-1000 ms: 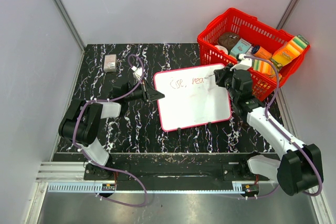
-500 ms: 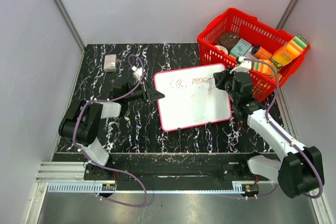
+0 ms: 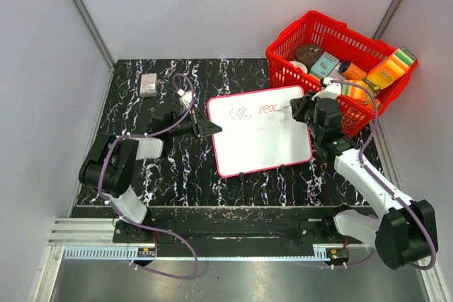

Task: Write a sentence on the whiteboard
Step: Put down the whiteboard on the whiteboard stand.

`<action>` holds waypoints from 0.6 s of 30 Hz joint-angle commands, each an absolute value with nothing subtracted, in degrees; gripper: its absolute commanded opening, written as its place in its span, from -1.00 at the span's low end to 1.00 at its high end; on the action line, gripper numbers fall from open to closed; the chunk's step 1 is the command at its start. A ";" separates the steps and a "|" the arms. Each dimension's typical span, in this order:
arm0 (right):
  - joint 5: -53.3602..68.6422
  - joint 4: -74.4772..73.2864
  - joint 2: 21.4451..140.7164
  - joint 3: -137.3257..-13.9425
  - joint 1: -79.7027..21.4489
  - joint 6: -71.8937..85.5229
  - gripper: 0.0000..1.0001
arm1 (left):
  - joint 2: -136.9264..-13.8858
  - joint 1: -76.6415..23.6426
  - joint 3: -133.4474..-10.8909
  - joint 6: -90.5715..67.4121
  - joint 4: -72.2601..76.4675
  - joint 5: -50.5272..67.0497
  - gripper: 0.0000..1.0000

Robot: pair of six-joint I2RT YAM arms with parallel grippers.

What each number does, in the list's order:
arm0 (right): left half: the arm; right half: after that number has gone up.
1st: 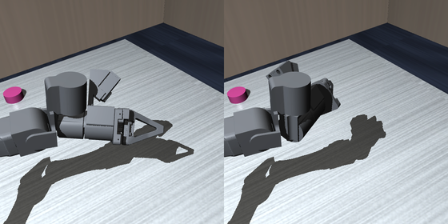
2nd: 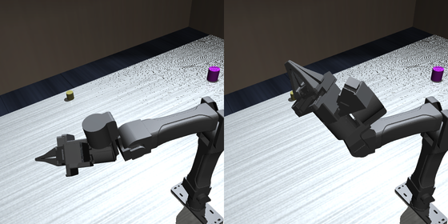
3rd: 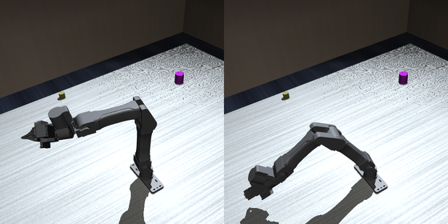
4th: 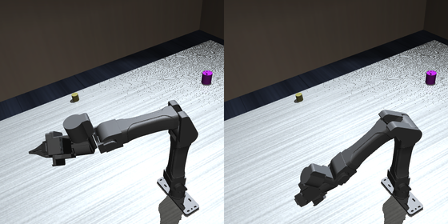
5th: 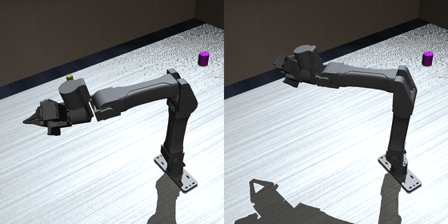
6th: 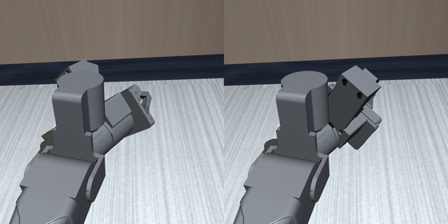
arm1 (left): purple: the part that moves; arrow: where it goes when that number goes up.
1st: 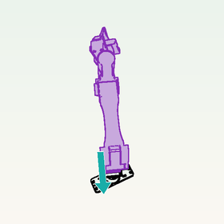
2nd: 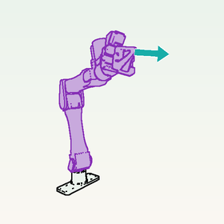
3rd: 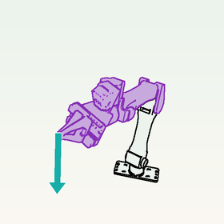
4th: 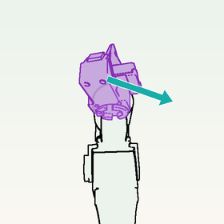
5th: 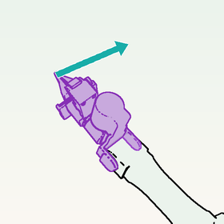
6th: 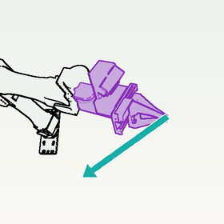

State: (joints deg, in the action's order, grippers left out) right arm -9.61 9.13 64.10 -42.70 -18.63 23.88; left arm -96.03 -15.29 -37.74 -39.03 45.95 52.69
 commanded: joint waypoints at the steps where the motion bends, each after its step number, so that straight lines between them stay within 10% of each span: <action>1: -12.30 10.02 62.49 -43.15 -17.75 24.43 -1.00 | -94.39 -16.35 -38.58 -34.28 46.76 52.38 -1.00; 18: -12.92 12.92 63.98 -47.81 -17.05 24.08 -1.00 | -94.31 -16.35 -38.58 -34.19 46.67 52.38 -1.00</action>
State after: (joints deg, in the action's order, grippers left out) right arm -11.18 9.26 63.40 -44.16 -17.69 24.03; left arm -96.03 -15.29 -37.74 -39.00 45.95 52.69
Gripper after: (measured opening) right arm 0.133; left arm 0.186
